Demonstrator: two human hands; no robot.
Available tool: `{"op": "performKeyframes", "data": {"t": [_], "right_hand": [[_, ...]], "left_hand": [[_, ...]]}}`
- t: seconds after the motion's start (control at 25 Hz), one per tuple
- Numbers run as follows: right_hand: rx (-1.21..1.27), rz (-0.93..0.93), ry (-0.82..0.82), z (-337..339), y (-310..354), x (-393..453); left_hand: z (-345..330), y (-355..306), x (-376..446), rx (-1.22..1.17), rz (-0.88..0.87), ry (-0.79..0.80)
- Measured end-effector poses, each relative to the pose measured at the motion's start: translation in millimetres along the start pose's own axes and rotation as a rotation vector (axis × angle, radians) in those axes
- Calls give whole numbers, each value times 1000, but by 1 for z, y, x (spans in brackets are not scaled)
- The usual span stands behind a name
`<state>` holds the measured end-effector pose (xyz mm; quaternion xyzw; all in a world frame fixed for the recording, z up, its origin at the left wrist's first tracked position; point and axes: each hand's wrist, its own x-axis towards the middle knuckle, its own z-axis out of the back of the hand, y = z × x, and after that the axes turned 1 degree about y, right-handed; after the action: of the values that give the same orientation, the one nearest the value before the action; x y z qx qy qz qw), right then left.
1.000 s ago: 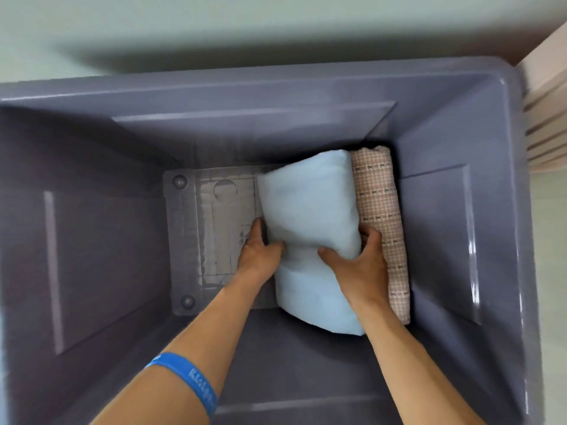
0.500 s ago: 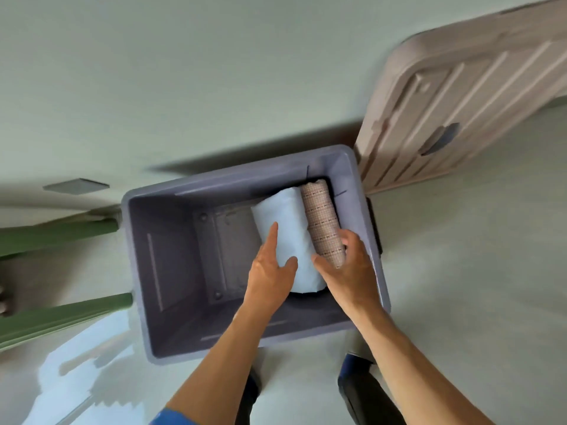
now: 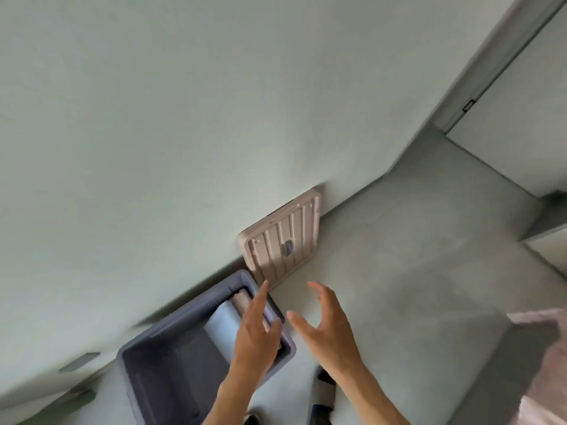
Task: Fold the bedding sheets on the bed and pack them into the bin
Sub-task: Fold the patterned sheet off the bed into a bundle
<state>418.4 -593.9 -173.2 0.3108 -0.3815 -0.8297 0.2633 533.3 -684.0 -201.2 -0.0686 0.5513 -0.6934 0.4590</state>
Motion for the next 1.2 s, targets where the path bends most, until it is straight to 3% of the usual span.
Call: {"op": "performKeyframes", "data": {"t": [0.2, 0.44, 0.64, 0.88, 1.2], "right_hand": [[196, 0, -383, 142, 38, -49], [405, -55, -855, 349, -24, -136], [502, -183, -1145, 458, -128, -218], [619, -376, -1430, 514, -224, -291], [586, -507, -1680, 640, -312, -268]], "left_hand": [[-59, -169, -17, 105, -367, 181], [-242, -315, -84, 201, -633, 512], [-402, -364, -150, 241, -733, 820], [-552, -381, -212, 360, -697, 1126], [-740, -457, -204, 436, -826, 1385]]}}
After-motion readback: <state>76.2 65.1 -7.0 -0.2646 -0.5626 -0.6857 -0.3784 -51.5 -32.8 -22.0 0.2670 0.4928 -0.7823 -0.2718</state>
